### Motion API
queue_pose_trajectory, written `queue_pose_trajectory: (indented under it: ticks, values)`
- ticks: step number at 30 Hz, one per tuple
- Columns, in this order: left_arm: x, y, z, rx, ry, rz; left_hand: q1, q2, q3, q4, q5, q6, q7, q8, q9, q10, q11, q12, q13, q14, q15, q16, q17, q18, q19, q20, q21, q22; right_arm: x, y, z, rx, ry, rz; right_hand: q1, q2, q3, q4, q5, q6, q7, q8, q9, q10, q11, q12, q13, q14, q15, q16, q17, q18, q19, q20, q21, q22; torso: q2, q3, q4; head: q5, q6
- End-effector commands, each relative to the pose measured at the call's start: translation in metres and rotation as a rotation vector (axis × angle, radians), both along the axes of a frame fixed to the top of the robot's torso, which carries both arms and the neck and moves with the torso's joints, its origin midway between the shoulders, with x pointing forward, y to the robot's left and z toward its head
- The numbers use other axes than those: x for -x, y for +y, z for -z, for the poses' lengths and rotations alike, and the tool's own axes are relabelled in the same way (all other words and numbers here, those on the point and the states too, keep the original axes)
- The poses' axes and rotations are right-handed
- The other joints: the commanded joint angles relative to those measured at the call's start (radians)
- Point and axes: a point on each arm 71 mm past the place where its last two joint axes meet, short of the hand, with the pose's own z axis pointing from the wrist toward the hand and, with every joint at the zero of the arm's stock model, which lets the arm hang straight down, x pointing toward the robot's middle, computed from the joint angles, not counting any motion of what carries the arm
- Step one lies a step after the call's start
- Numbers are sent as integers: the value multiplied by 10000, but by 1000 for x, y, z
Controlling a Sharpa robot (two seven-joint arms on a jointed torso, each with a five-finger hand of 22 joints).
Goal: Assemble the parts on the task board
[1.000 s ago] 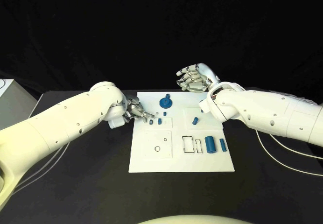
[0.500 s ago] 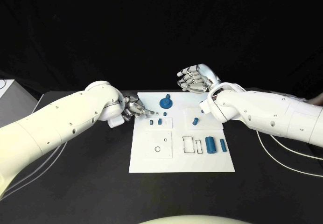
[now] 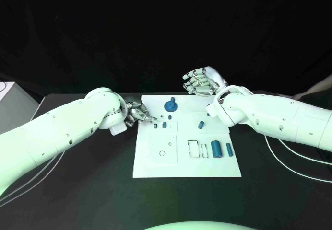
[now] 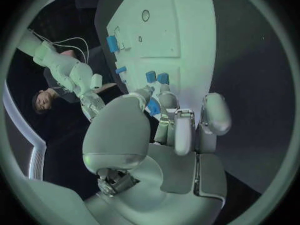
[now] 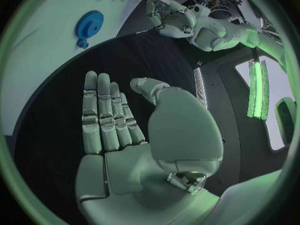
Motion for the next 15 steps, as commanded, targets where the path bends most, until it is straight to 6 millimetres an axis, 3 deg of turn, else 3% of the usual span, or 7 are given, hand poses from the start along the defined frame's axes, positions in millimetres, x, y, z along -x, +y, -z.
queue_pose_trajectory:
  ticks: [1, 15]
  values:
    - [1, -1, 0, -181, -825, -390, -154, -25, 2, 68, -13, -12, 36, -73, -18, -46, 38, -14, -6, 720, 74, -16, 1633, 107, -40, -9, -19, 0, 1, 1, 0, -6, -30, -168, -76, 51, -49, -7, 68, -33, 69, 41, -8, 24, -56, -64, -8, 76, -10, -39, -13, 44, 87, 13, -31, -8, 8, 1, -2, 17, 20]
    - [11, -8, 16, -778, -1342, -525, -1048, -60, -291, 79, -16, 7, 55, -81, -40, -83, 62, 5, -105, 703, 94, -52, 1561, 111, -11, 14, -39, -22, 1, 1, 1, -2, -7, -160, -72, 49, -49, -12, 69, -37, 70, 40, -10, 23, -55, -66, -19, 76, -10, -48, -15, 43, 90, 13, -36, -18, 26, 12, -9, 16, 14]
